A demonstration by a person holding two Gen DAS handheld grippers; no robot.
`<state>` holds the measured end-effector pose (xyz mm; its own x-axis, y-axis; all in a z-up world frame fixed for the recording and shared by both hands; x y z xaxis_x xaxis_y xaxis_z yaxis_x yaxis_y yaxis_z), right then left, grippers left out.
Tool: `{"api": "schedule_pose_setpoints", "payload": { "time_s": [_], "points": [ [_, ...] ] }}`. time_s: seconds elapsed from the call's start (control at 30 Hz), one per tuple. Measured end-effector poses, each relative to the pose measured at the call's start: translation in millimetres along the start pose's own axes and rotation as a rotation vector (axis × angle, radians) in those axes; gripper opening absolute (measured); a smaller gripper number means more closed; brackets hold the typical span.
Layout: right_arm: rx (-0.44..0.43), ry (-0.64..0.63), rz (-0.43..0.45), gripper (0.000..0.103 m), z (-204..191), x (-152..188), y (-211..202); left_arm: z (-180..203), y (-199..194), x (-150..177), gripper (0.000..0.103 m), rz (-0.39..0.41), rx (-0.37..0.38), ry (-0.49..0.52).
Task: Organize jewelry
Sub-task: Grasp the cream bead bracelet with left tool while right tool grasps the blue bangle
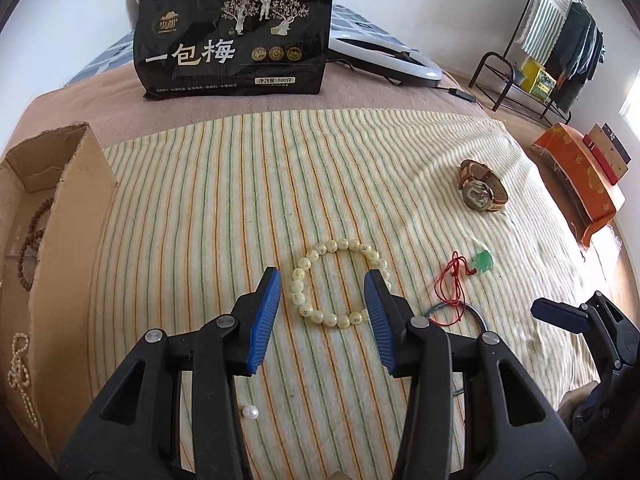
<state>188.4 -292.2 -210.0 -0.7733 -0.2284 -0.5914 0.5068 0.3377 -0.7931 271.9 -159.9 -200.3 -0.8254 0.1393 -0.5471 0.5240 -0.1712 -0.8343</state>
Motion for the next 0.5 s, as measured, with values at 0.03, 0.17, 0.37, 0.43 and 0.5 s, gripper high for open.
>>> {"api": "schedule_pose_setpoints", "payload": {
  "time_s": [0.03, 0.17, 0.37, 0.43, 0.5],
  "points": [
    [-0.001, -0.002, -0.002, 0.100, 0, 0, 1, -1, 5, -1, 0.044, -0.008, -0.002, -0.004],
    [0.006, -0.010, -0.012, 0.100, 0, -4, 7, -5, 20, -3, 0.044, -0.033, -0.018, -0.015],
    [-0.009, -0.007, -0.041, 0.101, -3, -6, 20, -6, 28, -4, 0.028, -0.016, -0.048, -0.006],
    [0.002, -0.011, -0.049, 0.101, -4, -6, 25, -9, 29, -5, 0.020, -0.011, -0.043, -0.020],
    [0.005, -0.019, -0.057, 0.101, -6, -6, 29, -12, 30, -6, 0.013, -0.009, -0.045, -0.026]
  ]
}}
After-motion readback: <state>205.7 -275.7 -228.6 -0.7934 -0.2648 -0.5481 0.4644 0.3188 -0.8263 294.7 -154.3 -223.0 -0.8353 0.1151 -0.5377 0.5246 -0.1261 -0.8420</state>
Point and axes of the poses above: each gripper's, at about its wrist camera, not at the fingertips, and y roughly the way its jaws point, z to its right, x to its underside, the point moved 3 cm from there along y, roughly the way its jaws point, and after that the axes turned 7 degrees about -x, right-handed, at the moved point
